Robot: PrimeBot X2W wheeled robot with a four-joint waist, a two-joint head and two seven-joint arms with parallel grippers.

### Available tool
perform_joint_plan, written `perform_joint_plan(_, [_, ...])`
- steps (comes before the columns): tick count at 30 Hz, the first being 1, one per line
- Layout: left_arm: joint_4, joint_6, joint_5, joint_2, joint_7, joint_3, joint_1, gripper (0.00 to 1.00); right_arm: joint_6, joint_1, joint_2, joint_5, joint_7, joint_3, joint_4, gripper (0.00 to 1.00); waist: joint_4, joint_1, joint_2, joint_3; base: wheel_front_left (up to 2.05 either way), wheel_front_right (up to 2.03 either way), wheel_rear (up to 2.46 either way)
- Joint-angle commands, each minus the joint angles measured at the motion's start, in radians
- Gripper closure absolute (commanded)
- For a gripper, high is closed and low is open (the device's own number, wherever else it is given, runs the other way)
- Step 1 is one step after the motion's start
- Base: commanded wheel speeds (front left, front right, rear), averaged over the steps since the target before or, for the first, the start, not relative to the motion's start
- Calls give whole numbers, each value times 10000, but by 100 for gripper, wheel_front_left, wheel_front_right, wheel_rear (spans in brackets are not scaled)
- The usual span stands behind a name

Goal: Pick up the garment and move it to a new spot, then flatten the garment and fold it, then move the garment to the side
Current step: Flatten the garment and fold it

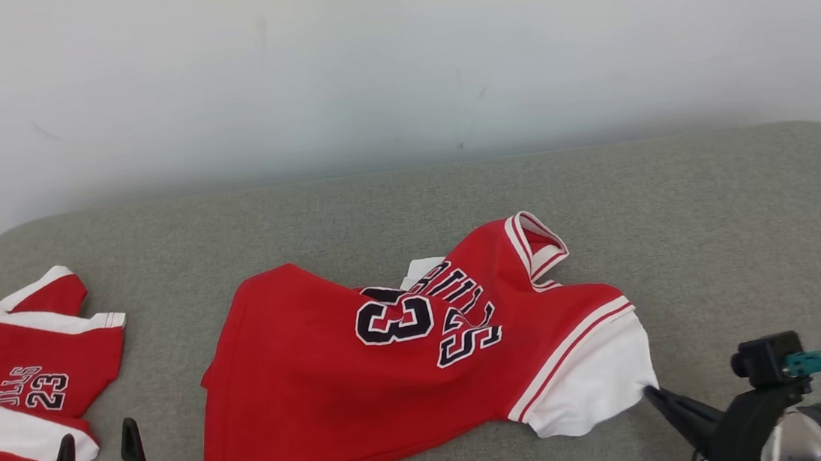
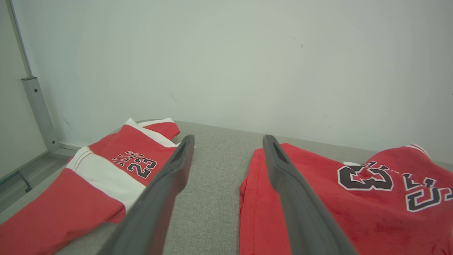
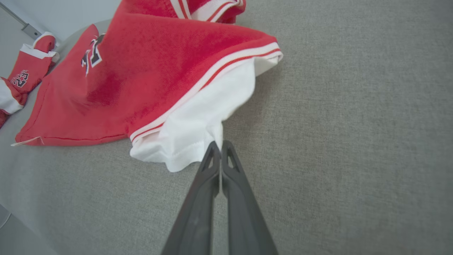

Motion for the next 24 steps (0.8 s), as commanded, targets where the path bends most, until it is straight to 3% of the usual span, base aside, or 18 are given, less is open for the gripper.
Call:
perform_joint_plan(1, [39,-45,-19,7,-51,44,122,0,-7,296,-437,320,341,-113,-691,100,-147,0,0,-105,0,0,0])
perform_joint_plan(10, [68,-64,-7,1,-51,220,138,0,-7,1661,-1034,1067,1973,-1102,-2369,100,-406,0,0,-91,0,0,0])
perform_joint_plan(13, [108,-71,35,-19,-51,212,60,0,-5,1998,-774,1055,2616,-1202,-2384,100,-453,0,0,-58,0,0,0])
perform_joint_plan(21, [293,-143,69,-55,-51,72,-58,0,-7,1878,100,-577,2909,-1580,-1251,100,-437,0,0,-39,0,0,0])
perform_joint_plan(22, [326,-139,73,-36,-51,96,-44,0,-7,1742,196,-808,2696,-1827,-1296,0,-434,0,0,-47,0,0,0])
perform_joint_plan(24, [367,-147,72,-1,-51,129,-29,0,-5,1690,297,-969,2548,-2049,-1357,0,-419,0,0,-56,0,0,0])
